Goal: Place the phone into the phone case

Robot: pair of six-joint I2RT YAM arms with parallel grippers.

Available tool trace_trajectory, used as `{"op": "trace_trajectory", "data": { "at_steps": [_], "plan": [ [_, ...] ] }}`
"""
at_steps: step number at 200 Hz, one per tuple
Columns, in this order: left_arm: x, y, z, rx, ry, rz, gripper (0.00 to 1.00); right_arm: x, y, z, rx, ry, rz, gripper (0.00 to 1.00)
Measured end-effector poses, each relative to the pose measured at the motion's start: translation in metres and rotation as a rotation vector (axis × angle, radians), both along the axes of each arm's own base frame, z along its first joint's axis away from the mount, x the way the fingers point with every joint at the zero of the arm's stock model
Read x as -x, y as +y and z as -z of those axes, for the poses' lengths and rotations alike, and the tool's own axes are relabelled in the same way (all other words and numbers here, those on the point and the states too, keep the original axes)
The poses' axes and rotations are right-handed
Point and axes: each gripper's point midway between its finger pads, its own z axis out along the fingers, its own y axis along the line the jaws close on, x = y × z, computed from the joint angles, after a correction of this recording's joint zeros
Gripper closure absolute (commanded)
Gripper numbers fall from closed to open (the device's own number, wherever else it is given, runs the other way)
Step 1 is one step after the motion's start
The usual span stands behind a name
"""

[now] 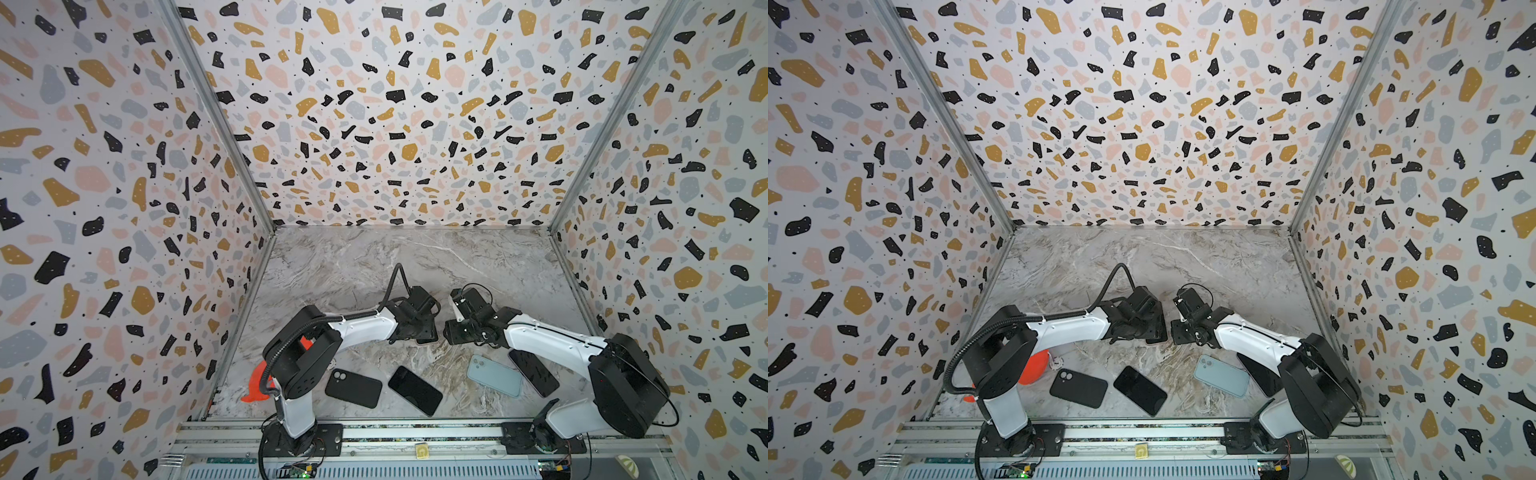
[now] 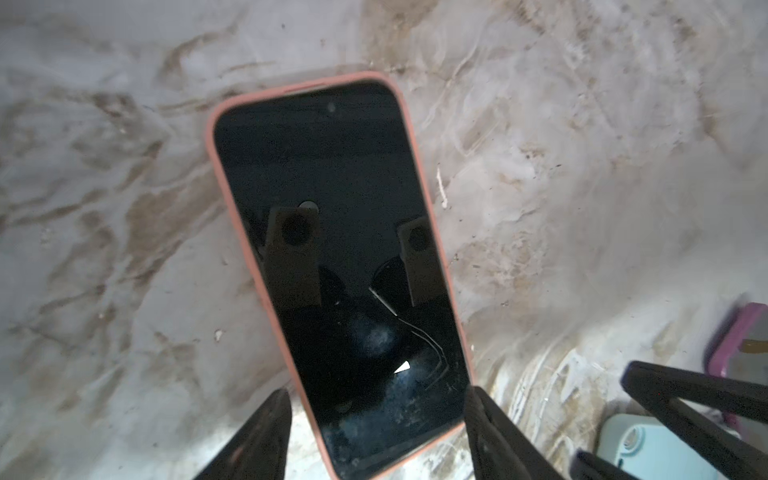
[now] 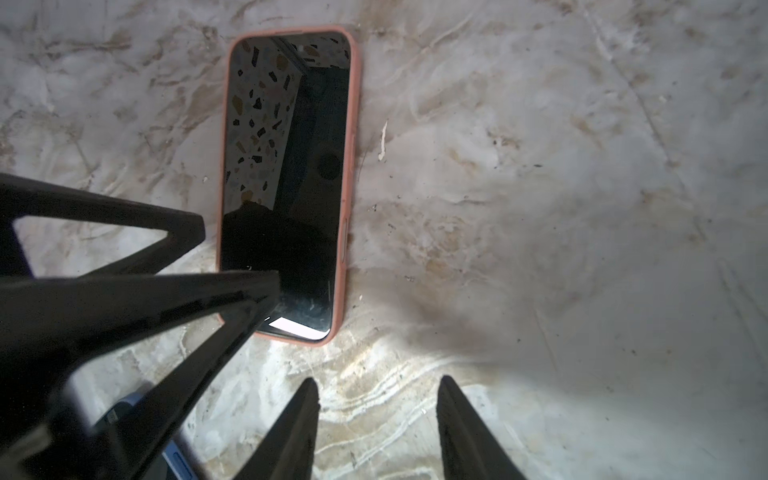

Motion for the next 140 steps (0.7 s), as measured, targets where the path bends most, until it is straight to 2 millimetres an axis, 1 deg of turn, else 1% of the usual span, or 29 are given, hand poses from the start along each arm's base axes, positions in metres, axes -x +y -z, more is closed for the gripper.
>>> {"op": "trace_trajectory", "data": {
  "at_steps": [2, 5, 19, 40, 44, 54, 93, 97, 100, 140],
  "plan": [
    [0.000, 0.000, 0.001, -0.006, 0.003, -0.002, 0.29, 0.001, 0.000, 0.001, -0.001, 0.000, 0.000, 0.45],
    [0.000, 0.000, 0.002, -0.012, 0.006, -0.004, 0.27, 0.001, -0.001, 0.001, -0.001, 0.000, -0.003, 0.44],
    [-0.002, -0.001, 0.007, -0.042, 0.021, -0.012, 0.25, 0.006, -0.002, 0.006, -0.007, 0.008, -0.010, 0.38],
    [-0.007, -0.004, 0.013, -0.088, 0.030, -0.022, 0.24, 0.011, -0.003, 0.013, -0.010, 0.017, -0.016, 0.33],
    [-0.007, -0.005, 0.013, -0.094, 0.028, -0.022, 0.21, 0.011, -0.003, 0.013, -0.013, 0.018, -0.018, 0.33],
    [-0.006, -0.006, 0.012, -0.101, 0.028, -0.019, 0.20, 0.012, -0.003, 0.014, -0.018, 0.018, -0.020, 0.33],
    [0.002, -0.010, 0.010, -0.121, 0.028, -0.006, 0.17, 0.012, -0.002, 0.017, -0.029, 0.014, -0.023, 0.30],
    [0.003, -0.011, 0.010, -0.121, 0.028, -0.003, 0.12, 0.013, -0.002, 0.016, -0.030, 0.012, -0.022, 0.29],
    [0.003, -0.012, 0.010, -0.122, 0.027, -0.002, 0.10, 0.013, -0.002, 0.017, -0.030, 0.012, -0.022, 0.29],
    [0.008, -0.018, 0.014, -0.129, 0.039, 0.005, 0.09, 0.013, -0.010, 0.011, -0.039, -0.015, -0.001, 0.27]
  ]
}}
